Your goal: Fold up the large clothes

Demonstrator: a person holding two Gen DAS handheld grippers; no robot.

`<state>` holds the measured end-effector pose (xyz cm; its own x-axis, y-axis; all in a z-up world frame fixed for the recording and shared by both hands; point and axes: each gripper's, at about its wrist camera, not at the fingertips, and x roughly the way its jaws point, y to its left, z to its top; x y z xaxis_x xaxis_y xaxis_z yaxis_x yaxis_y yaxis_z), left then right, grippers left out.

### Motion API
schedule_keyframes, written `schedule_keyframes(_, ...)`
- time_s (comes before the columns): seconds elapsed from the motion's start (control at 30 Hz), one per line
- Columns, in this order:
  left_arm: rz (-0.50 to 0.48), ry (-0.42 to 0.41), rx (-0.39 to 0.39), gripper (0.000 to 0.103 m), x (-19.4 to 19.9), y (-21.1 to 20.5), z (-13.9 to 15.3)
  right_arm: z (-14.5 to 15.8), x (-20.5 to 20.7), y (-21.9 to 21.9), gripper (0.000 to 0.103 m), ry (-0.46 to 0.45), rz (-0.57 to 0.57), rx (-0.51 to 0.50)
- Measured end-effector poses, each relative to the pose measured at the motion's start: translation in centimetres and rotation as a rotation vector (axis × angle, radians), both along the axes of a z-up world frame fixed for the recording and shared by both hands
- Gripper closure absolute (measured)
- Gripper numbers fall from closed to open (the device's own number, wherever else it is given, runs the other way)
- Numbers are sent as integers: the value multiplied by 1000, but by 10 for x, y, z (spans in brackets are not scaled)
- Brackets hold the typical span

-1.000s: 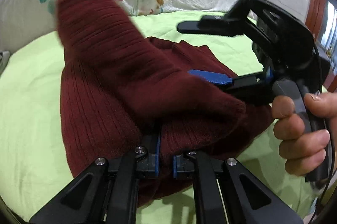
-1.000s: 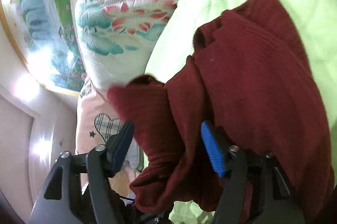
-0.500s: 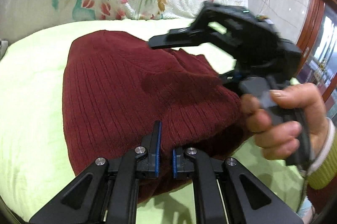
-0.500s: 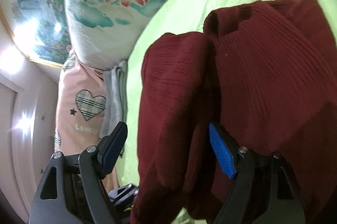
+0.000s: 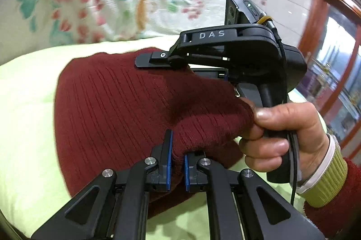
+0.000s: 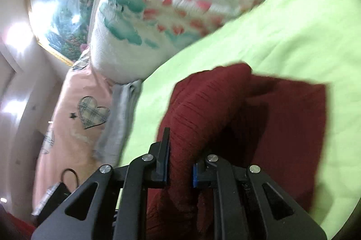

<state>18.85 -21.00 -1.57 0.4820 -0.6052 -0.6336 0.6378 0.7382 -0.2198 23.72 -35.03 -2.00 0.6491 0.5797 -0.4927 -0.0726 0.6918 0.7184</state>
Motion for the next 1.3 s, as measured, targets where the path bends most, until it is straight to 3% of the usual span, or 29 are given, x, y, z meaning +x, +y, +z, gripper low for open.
schedule_keyframes(0.13,-62,82,19,96,3,-28,-29,-28,-16,-29,88,103,-90,-106)
schedule_keyframes(0.23,-68,136,47,96,8,-37,-52,-52,-18,-38,88,149,-101,-89)
schedule_keyframes(0.4,-79,136,44,95,9,-32,-49,-47,-18,-39,88,117,-101,-90)
schedule_keyframes(0.53,-73,184,33,85,12,-20,-45,-48,-19,-33,86,116,-102,-121)
schedule_keyframes(0.63,-58,198,9,61,18,-9,-36,-53,-23,-37,76,139,-118,-129)
schedule_keyframes(0.7,-44,186,-1,42,12,7,-28,-53,-29,-39,74,144,-127,-112)
schedule_keyframes(0.77,-14,169,-18,33,8,25,-18,-49,-34,-38,69,144,-138,-137)
schedule_keyframes(0.8,-2,168,-28,32,8,33,-15,-47,-37,-38,64,145,-149,-154)
schedule_keyframes(0.87,40,185,-55,32,13,53,-9,-42,-41,-38,43,134,-158,-156)
schedule_keyframes(0.97,79,226,-103,30,25,74,-9,-34,-48,-38,28,111,-173,-164)
schedule_keyframes(1.1,176,273,-107,25,55,91,-19,-33,-48,-46,26,115,-189,-158)
schedule_keyframes(1.3,208,477,-194,24,115,107,-61,-44,-39,-51,26,151,-173,-111)
